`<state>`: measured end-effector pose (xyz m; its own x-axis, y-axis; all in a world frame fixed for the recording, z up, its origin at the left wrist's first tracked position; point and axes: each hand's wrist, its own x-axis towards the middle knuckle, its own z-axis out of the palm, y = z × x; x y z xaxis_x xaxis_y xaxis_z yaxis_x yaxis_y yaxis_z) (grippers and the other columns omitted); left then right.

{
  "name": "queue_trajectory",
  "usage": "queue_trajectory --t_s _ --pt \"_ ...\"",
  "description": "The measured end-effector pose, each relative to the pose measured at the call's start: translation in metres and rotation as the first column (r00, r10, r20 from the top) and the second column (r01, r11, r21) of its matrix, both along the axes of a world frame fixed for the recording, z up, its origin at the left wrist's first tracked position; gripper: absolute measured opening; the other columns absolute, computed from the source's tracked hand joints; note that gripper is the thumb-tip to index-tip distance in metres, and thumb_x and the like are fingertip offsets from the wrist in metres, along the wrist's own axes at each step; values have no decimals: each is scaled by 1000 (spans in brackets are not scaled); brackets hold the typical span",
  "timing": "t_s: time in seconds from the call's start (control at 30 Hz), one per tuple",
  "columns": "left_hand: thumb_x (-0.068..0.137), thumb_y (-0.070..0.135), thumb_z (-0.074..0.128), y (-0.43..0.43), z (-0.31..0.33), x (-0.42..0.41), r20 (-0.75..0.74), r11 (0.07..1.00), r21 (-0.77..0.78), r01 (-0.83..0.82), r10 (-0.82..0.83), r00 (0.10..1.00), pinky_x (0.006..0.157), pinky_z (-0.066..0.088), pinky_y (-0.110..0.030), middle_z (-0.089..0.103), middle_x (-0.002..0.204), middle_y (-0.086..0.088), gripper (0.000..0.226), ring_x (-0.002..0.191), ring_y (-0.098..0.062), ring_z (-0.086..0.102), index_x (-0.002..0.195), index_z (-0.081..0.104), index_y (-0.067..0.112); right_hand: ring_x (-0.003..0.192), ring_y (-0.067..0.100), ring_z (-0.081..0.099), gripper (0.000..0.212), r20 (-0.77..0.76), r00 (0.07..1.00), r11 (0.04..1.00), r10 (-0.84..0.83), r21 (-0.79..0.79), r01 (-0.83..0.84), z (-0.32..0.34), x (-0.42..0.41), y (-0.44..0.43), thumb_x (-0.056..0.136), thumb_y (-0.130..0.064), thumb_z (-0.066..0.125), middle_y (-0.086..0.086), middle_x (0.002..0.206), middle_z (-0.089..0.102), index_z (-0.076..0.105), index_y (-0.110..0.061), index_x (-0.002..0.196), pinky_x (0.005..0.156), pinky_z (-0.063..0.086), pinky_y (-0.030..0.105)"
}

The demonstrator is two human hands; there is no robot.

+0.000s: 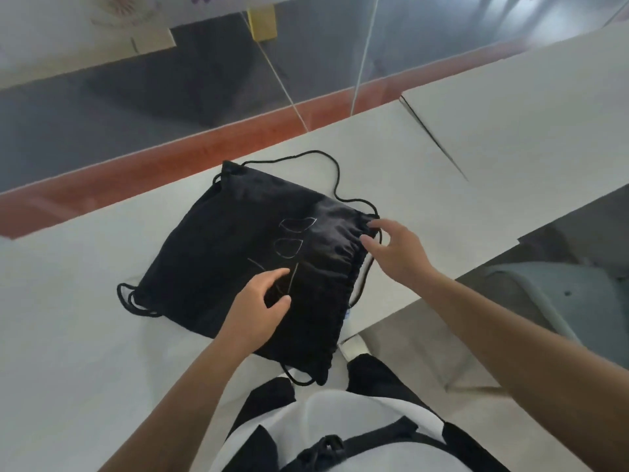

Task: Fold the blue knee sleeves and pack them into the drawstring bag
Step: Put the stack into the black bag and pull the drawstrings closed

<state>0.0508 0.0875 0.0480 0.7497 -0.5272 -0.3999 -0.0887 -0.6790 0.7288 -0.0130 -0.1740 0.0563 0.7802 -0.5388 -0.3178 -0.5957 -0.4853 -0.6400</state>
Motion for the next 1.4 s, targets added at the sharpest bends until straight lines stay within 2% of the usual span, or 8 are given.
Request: queue_trajectory --t_s 0.1,0.23,0.47,0.73,0.97,1.17,1.3,1.4 --pt "94 21 65 12 -9 -17 12 954 89 -285 285 959 104 40 -29 44 127 16 46 116 -3 43 137 51 30 101 31 63 31 -27 970 966 240 -94 -241 -12 45 -24 91 -29 61 6 112 70 66 -18 119 85 49 37" --pt "93 18 66 16 -20 -62 -68 693 120 -711 720 691 91 45 -30 56 122 0 40 113 -19 56 132 54 23 119 34 53 38 -302 856 848 420 -206 -489 -44 83 -53 89 -34 55 10 115 68 57 -21 125 98 37 45" --pt "93 25 67 -18 -34 -137 -415 421 228 -878 858 303 95 53 -43 69 103 -9 53 95 -26 68 138 40 36 103 31 50 27 -479 790 835 383 -186 -518 -73 78 -69 74 -18 51 8 92 63 58 -21 100 88 31 43" --pt "98 6 56 -33 -8 -135 -349 248 -24 -968 906 241 62 43 -22 67 96 -11 54 87 -18 64 137 35 38 79 36 63 13 -133 941 950 311 56 -306 -37 80 -88 77 -1 65 9 74 62 63 -13 75 69 51 39" --pt "91 2 56 6 68 -61 -314 266 -294 -918 881 355 73 56 -34 68 95 -16 23 80 -27 66 98 70 19 69 21 57 22 201 924 923 324 145 -356 57 110 -90 79 0 74 10 84 62 65 -11 95 56 43 28" --pt "88 2 56 17 163 10 -363 148 -516 -844 855 372 67 60 -30 67 81 -12 14 77 -23 66 85 69 6 72 21 65 11 360 918 877 168 370 -306 162 141 -105 83 -4 73 10 86 68 69 -14 85 59 55 29" --pt "92 4 53 6 213 34 -264 218 -603 -767 853 451 65 60 -31 68 70 -8 24 72 -22 66 73 68 9 86 22 65 10 478 857 872 191 319 -372 216 157 -111 82 -9 76 8 91 70 72 -18 80 76 57 37" --pt "93 8 53 -4 227 42 -258 226 -657 -719 829 496 79 55 -39 61 78 -11 15 78 -24 61 81 62 9 86 21 67 13 503 854 813 130 439 -382 239 163 -107 83 -7 73 5 87 71 72 -18 77 64 53 31"
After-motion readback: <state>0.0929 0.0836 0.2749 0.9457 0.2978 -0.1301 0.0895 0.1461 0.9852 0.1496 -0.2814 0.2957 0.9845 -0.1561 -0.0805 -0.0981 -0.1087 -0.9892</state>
